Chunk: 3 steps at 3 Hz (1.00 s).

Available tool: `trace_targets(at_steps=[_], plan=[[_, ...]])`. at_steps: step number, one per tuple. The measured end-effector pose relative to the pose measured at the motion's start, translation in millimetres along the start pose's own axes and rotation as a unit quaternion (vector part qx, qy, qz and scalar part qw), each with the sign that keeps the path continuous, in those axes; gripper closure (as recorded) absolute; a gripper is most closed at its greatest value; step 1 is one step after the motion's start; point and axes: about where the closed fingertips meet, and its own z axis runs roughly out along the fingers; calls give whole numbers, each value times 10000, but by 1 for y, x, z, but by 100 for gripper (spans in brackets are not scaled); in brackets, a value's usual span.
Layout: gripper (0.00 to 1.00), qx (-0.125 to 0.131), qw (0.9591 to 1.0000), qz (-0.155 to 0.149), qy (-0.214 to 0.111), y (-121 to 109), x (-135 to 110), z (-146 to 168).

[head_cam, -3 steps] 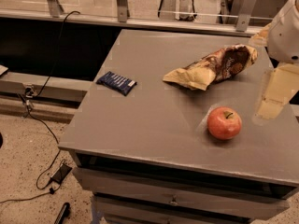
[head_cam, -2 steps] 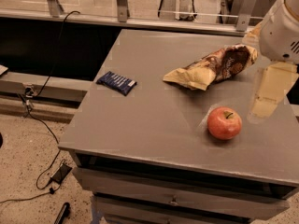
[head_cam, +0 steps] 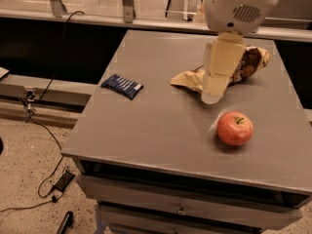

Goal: Pick rxbar blueberry

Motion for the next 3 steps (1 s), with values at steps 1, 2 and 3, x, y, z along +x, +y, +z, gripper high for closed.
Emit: trace_targets(at_steps=[1,2,3], plan=[[0,88,9985,-334,-415,-11,-67,-3],[0,135,9983,-341,-442,-12,-69,-5],[0,19,9986,-347,-389,-13,-71,1]])
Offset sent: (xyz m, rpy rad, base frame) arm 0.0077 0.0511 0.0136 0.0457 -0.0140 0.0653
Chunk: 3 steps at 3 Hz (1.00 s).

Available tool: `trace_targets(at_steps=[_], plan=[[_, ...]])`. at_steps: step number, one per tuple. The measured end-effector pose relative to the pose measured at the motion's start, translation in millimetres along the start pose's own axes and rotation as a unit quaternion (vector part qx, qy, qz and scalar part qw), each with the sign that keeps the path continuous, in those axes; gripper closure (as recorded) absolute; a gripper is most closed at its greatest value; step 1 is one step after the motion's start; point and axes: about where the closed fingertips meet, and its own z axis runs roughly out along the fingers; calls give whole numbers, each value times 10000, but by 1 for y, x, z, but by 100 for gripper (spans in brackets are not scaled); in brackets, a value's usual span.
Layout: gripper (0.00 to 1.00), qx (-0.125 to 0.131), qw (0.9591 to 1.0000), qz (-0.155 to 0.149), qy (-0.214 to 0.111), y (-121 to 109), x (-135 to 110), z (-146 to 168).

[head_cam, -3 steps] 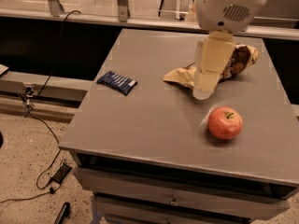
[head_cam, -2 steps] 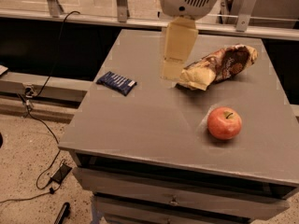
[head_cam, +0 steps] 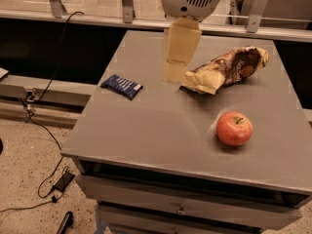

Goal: Pick rxbar blueberry

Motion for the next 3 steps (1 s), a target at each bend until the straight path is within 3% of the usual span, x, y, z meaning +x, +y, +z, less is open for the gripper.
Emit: trace_targets(at_steps=[1,2,3], plan=[[0,-162,9997,177,-26,-13,14,41],[0,-199,9991,359,-97,-39,23,107],[0,-155,9976,606,-283,-63,19,154]])
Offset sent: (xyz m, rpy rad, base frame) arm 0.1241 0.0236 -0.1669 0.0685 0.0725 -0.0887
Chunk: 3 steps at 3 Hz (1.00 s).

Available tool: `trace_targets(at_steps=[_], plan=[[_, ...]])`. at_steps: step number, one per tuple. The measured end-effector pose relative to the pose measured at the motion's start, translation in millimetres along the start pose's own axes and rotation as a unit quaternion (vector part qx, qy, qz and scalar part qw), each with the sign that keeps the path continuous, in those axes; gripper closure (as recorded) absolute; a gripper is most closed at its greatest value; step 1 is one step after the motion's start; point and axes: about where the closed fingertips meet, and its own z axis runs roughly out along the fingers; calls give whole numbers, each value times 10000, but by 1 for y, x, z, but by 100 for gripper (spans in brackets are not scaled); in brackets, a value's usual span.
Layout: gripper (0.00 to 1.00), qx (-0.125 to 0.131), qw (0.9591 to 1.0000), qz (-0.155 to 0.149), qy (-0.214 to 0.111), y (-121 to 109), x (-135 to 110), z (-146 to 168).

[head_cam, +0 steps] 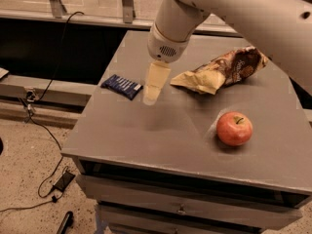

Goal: Pick rxbar blueberry

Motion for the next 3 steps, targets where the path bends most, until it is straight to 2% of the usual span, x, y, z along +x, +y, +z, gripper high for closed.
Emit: trace_targets(at_steps=[1,2,3], plan=[[0,-39,9980,359,-512,-19,-13,25],[0,-37,9954,665,-694,-22,-27,43],[0,132,9948,780,-648,-21,-38,59]])
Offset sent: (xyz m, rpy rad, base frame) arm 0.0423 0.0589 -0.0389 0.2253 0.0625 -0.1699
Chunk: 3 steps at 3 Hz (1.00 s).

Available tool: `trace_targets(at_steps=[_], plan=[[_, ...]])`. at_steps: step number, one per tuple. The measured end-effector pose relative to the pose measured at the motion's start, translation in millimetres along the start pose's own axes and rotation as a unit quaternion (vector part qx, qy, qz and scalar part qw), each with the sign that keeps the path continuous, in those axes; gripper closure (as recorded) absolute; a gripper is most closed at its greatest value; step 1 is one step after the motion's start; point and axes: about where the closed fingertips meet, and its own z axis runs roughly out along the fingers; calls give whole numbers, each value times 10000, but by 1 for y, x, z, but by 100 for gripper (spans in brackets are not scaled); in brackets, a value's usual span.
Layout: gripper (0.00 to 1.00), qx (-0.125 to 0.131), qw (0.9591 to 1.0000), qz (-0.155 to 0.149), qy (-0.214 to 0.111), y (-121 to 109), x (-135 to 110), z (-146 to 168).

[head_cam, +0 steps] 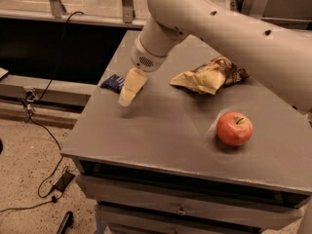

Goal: Pick rxbar blueberry

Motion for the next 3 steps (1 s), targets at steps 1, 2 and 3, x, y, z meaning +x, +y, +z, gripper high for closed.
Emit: trace_targets(at_steps=[1,2,3], plan=[[0,123,9999,95,59,1,3,16],[19,130,9998,128,48,3,0,29],[42,26,9998,188,8,6,-4,37]])
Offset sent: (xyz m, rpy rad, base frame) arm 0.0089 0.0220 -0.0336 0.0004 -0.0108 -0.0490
